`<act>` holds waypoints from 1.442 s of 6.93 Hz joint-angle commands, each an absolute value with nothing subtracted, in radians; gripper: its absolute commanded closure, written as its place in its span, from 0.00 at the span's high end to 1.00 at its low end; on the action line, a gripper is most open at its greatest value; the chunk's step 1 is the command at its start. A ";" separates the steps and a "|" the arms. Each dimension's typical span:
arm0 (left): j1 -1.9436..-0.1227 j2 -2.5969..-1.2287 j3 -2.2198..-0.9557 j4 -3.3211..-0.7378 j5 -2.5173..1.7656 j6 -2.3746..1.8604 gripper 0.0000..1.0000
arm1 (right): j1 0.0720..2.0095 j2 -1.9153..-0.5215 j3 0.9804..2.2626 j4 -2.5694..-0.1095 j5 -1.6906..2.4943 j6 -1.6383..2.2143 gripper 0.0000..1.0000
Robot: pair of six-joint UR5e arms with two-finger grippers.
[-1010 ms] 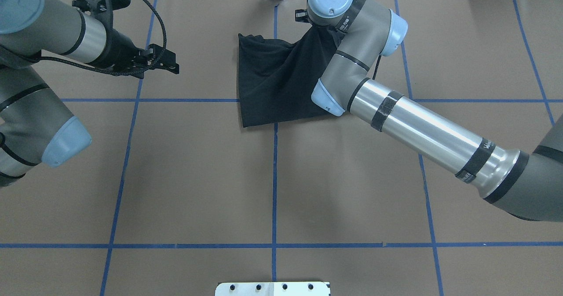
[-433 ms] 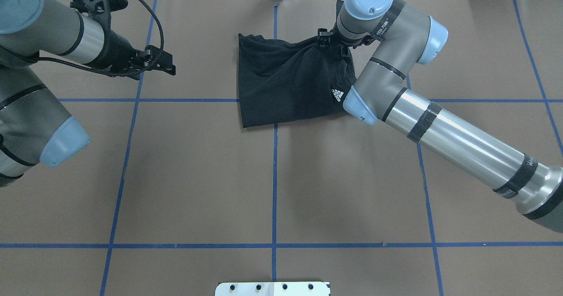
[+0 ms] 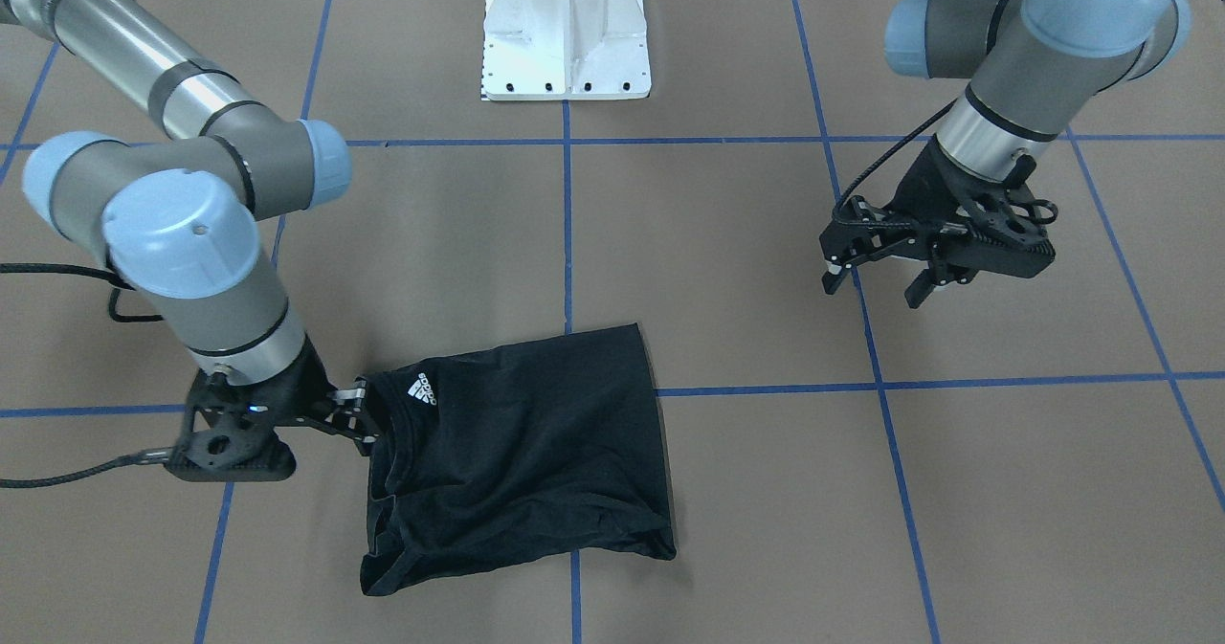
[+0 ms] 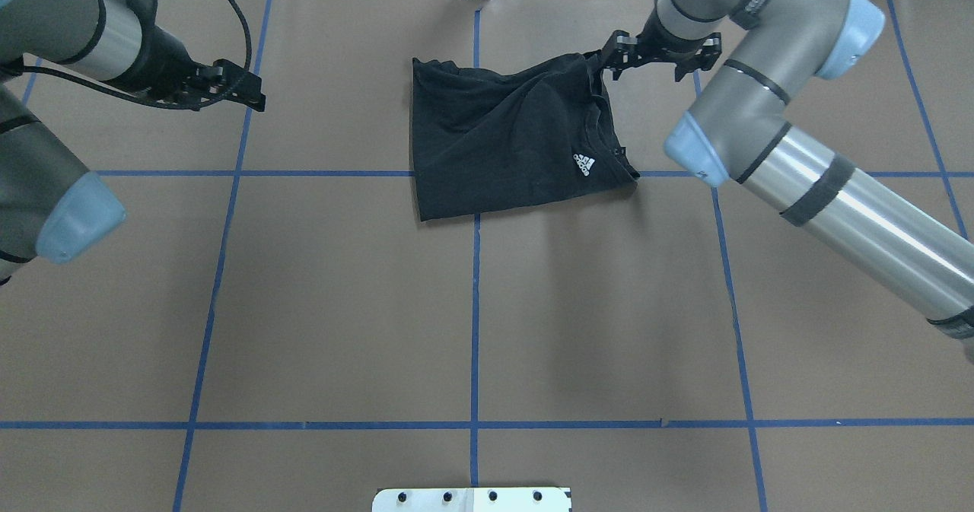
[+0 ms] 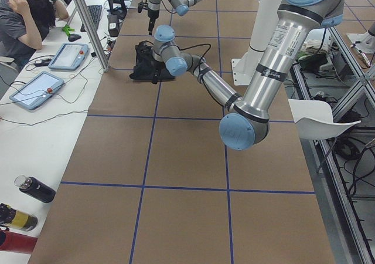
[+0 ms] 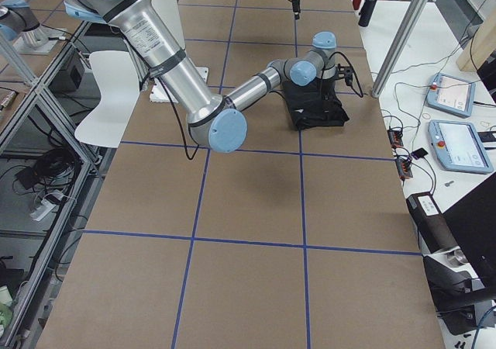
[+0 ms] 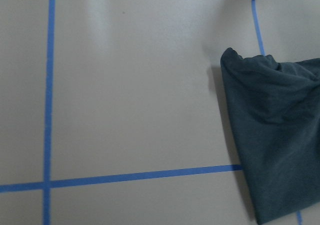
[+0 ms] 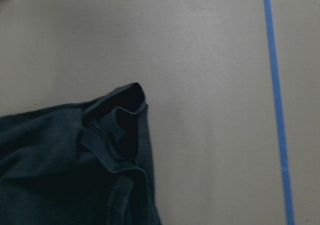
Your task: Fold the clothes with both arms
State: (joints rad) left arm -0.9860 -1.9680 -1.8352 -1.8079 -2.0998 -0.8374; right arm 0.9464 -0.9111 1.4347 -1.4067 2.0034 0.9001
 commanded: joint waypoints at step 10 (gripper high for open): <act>-1.528 -1.396 -1.853 -1.497 -2.270 0.128 1.00 | 1.420 -1.773 1.905 -1.606 2.275 0.038 1.00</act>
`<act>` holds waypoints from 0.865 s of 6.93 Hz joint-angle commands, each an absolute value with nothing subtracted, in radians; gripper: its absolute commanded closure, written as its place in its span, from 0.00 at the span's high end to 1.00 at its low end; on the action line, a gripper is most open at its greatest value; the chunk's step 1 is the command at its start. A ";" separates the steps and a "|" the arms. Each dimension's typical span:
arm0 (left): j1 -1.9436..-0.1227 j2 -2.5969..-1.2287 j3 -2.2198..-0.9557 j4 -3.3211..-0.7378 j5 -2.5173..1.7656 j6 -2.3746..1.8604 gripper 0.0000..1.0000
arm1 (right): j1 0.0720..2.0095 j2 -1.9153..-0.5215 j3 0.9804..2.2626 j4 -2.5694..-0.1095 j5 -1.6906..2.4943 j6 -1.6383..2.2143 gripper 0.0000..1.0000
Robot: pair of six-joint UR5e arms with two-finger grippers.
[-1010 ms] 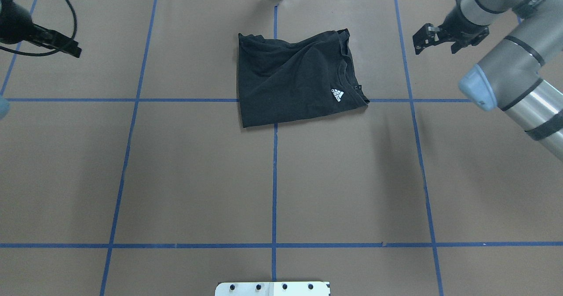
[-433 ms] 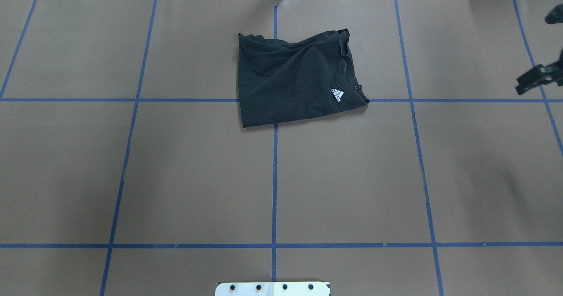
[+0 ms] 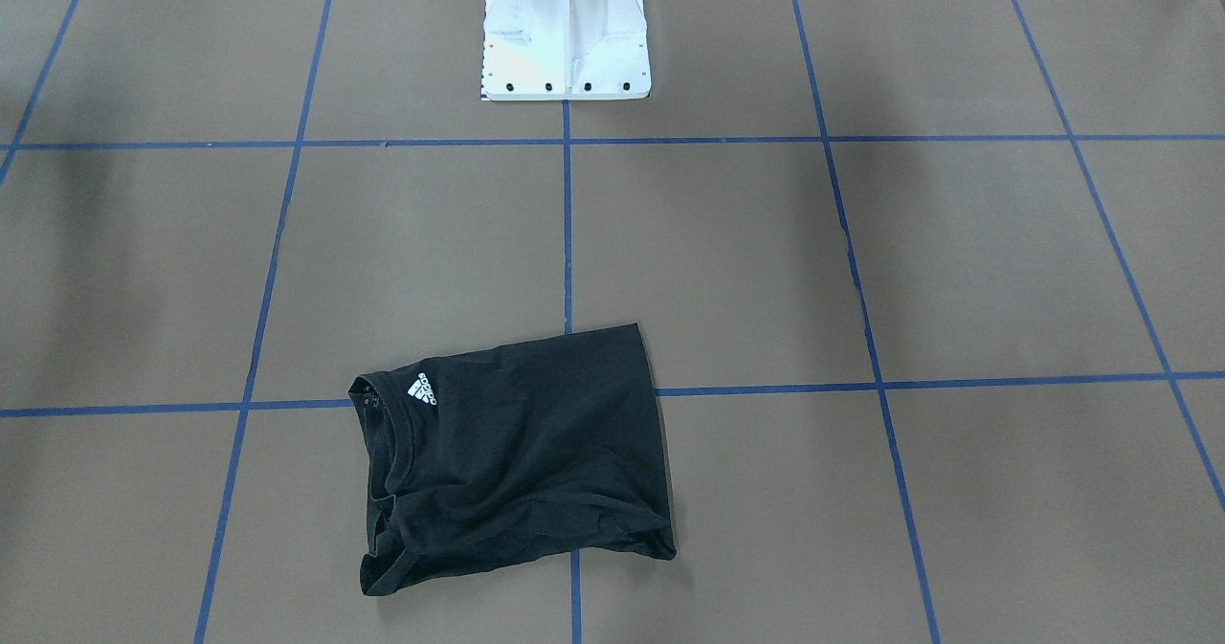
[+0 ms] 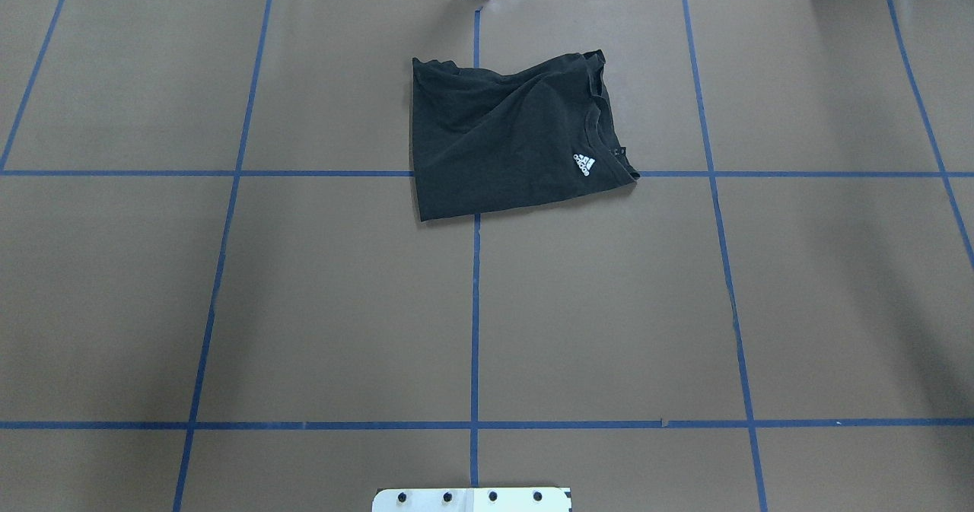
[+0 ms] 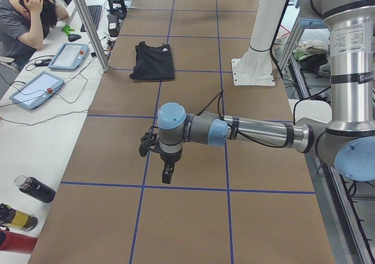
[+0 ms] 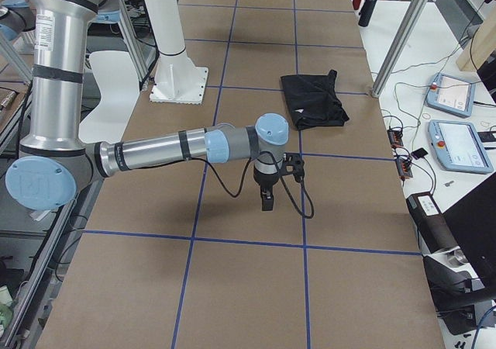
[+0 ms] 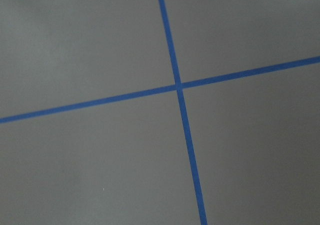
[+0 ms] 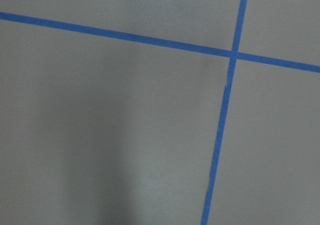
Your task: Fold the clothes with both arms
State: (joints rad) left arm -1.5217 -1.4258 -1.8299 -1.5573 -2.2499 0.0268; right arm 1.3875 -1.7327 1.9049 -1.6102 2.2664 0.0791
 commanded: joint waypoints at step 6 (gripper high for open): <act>-1.686 -1.388 -1.796 -1.485 -2.415 0.239 1.00 | 1.475 -1.816 1.904 -1.605 2.270 0.037 1.00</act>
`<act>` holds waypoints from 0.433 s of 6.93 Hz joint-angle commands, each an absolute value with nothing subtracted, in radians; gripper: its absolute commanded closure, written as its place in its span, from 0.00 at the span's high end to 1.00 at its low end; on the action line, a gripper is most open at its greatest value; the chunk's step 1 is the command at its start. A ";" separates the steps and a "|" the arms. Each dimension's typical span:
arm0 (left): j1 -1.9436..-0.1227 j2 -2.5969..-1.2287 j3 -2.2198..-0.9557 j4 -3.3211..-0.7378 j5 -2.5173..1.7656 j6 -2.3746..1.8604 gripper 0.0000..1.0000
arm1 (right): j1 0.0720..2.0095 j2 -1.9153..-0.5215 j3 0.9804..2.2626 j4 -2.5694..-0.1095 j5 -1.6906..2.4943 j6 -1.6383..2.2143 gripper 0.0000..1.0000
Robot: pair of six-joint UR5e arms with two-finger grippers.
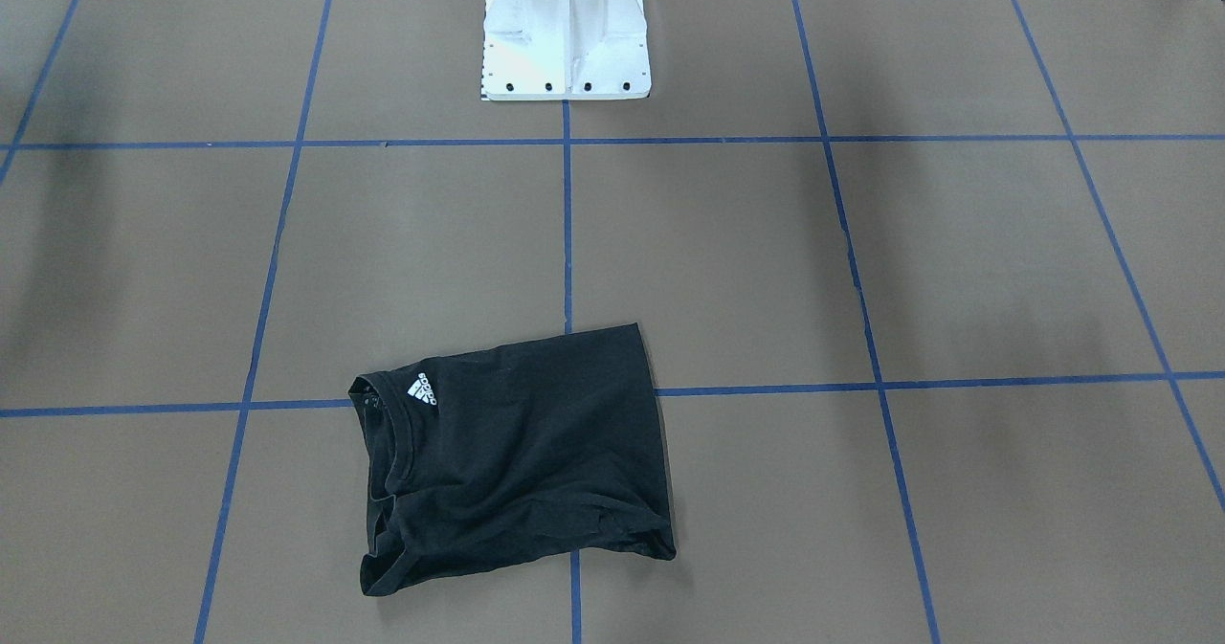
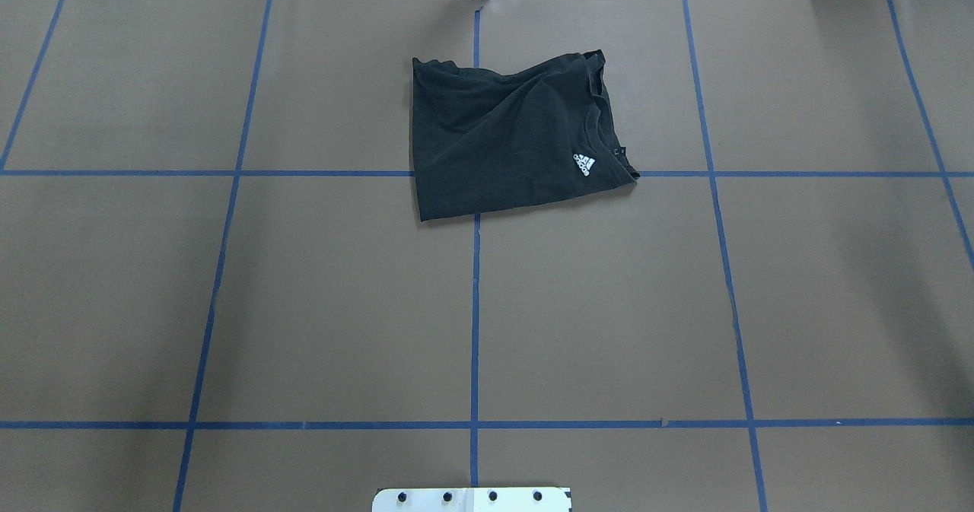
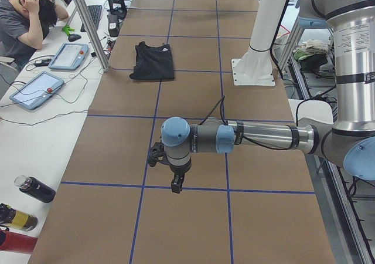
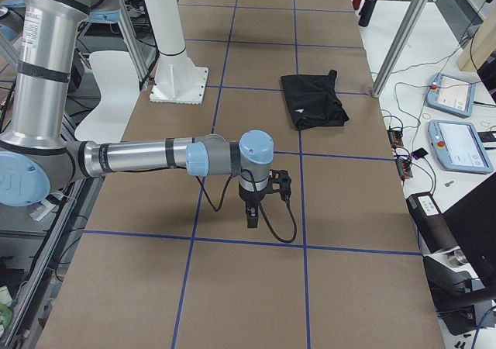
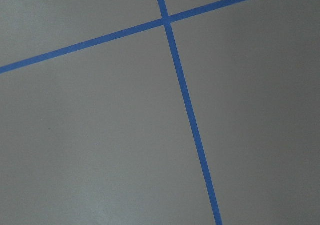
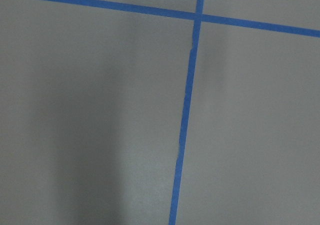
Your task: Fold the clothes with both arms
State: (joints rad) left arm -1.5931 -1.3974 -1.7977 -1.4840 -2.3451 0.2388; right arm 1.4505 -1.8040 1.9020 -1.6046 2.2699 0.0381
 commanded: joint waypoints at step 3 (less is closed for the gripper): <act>-1.698 -1.399 -1.809 -1.494 -2.395 0.247 1.00 | 1.477 -1.819 1.898 -1.603 2.269 0.045 1.00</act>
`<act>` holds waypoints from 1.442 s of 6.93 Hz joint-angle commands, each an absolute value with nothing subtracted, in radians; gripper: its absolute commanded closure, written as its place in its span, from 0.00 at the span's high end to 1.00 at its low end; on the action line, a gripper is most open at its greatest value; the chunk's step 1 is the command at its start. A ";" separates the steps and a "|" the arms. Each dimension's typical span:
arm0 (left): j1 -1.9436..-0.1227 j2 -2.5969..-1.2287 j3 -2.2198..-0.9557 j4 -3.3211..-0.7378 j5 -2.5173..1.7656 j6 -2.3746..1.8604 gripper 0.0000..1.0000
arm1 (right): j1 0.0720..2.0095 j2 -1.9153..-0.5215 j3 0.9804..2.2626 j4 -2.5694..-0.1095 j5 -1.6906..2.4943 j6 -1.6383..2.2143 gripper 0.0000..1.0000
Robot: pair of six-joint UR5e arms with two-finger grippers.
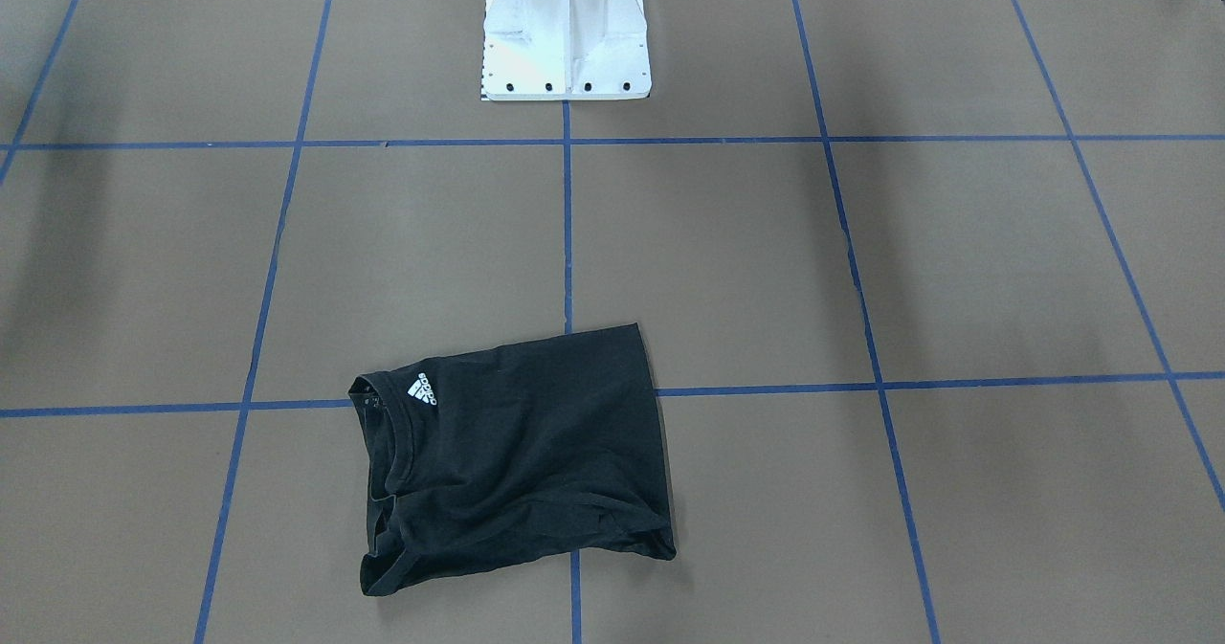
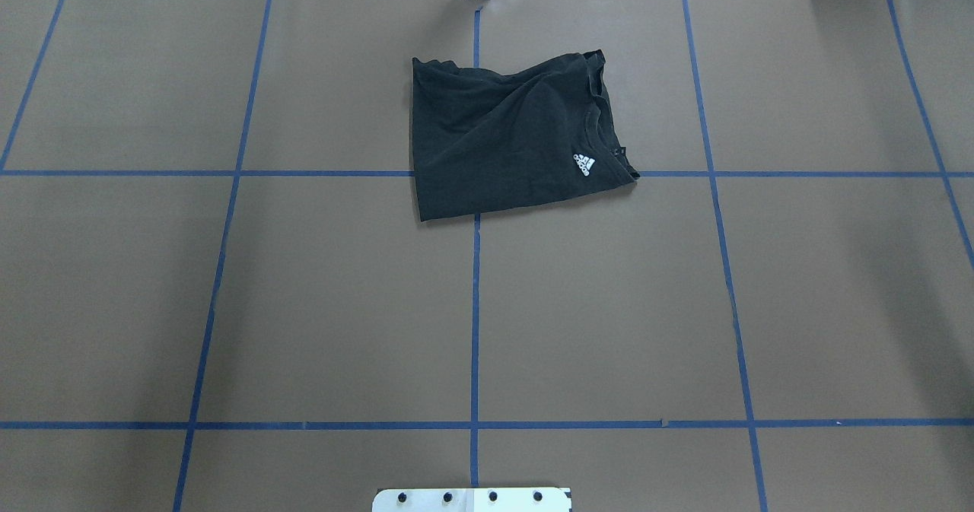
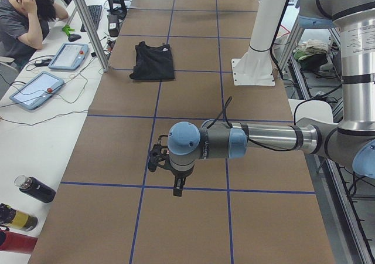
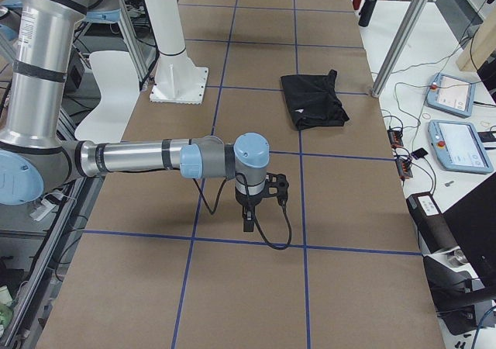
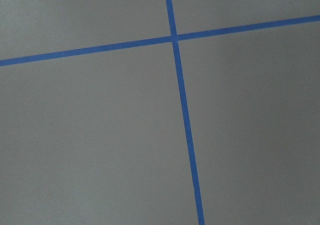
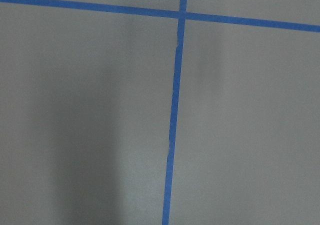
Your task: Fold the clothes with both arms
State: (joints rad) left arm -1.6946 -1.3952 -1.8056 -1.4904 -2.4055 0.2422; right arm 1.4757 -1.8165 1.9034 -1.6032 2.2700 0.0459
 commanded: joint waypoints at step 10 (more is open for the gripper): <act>-1.588 -1.402 -1.832 -1.502 -2.344 0.244 1.00 | 1.482 -1.835 1.905 -1.537 2.269 0.043 1.00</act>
